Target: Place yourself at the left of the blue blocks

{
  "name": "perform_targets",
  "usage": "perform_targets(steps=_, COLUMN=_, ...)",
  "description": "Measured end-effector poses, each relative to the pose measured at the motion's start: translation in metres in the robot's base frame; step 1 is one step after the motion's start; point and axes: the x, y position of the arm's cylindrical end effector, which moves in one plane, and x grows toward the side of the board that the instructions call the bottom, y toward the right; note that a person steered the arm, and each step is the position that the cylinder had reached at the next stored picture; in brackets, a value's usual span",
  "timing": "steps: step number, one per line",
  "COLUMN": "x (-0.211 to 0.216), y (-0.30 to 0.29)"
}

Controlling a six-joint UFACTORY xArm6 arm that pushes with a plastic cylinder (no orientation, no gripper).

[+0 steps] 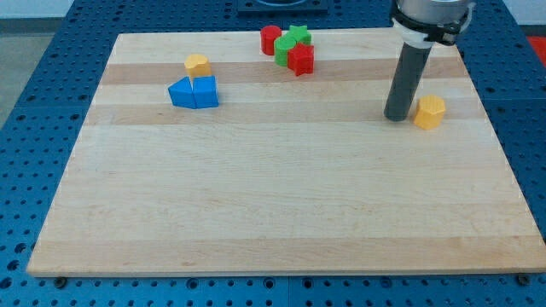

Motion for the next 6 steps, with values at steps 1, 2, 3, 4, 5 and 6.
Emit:
perform_targets(steps=1, x=0.0, y=-0.014)
perform_targets(steps=2, x=0.012, y=-0.087)
perform_targets(steps=3, x=0.036, y=-0.196)
perform_targets(steps=4, x=0.031, y=-0.305)
perform_targets(steps=5, x=-0.02, y=-0.376)
perform_targets(steps=6, x=-0.063, y=-0.396)
